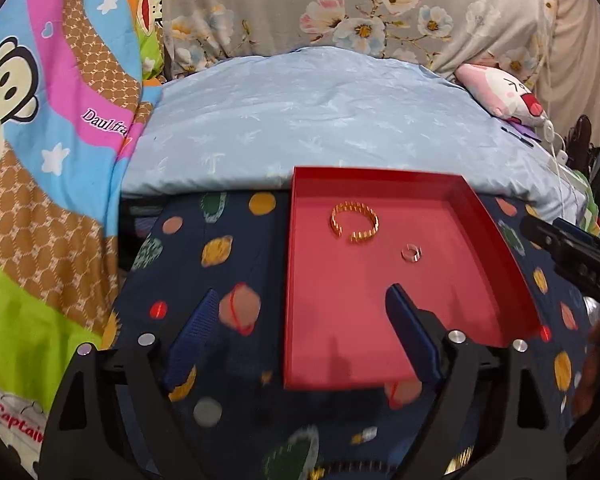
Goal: Organize jewelry
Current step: 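Withdraw both tools from the red tray back over the jewelry, then grasp the pearl necklace with the left tool while the right tool moves toward the silver watch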
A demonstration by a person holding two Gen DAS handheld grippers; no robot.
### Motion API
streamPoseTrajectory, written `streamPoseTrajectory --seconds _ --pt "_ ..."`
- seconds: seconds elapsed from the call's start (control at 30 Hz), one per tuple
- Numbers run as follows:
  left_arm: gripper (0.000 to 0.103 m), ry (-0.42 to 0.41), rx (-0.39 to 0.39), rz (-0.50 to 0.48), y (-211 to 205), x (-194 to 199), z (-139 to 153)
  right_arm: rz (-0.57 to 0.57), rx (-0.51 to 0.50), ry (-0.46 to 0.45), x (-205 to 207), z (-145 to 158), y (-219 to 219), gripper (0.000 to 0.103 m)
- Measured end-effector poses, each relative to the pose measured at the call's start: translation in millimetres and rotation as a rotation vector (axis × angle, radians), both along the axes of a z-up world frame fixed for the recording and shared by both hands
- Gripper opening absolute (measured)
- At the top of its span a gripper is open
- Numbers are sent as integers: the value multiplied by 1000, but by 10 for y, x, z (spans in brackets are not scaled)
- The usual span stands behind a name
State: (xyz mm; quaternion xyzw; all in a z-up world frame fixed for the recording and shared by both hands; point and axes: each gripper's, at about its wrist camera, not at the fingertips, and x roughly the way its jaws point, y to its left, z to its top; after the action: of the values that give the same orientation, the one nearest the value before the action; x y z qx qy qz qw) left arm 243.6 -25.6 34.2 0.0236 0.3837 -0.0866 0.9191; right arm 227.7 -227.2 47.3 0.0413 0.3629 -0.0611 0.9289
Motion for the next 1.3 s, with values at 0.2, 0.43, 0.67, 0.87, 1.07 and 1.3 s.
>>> streamPoseTrajectory --seconds 0.2,0.43,0.67,0.87,1.07,1.3 --pt "85 53 8 -8 140 -694 -192 51 -9 78 -960 -259 124 65" --pt "85 141 -67 -56 206 -1309 -423 36 64 159 -1682 -607 202 64" --pt "84 208 -64 -153 -73 -1675 -738 5 99 185 -1973 -734 160 65" --pt "64 187 -12 -202 -333 -1695 -872 -4 109 189 -2041 -753 126 65" --pt "18 206 -45 -241 -360 -1687 -843 10 123 195 -2016 -771 137 65" --pt "13 201 -92 -192 -112 -1748 -694 42 158 212 -1922 -839 232 65"
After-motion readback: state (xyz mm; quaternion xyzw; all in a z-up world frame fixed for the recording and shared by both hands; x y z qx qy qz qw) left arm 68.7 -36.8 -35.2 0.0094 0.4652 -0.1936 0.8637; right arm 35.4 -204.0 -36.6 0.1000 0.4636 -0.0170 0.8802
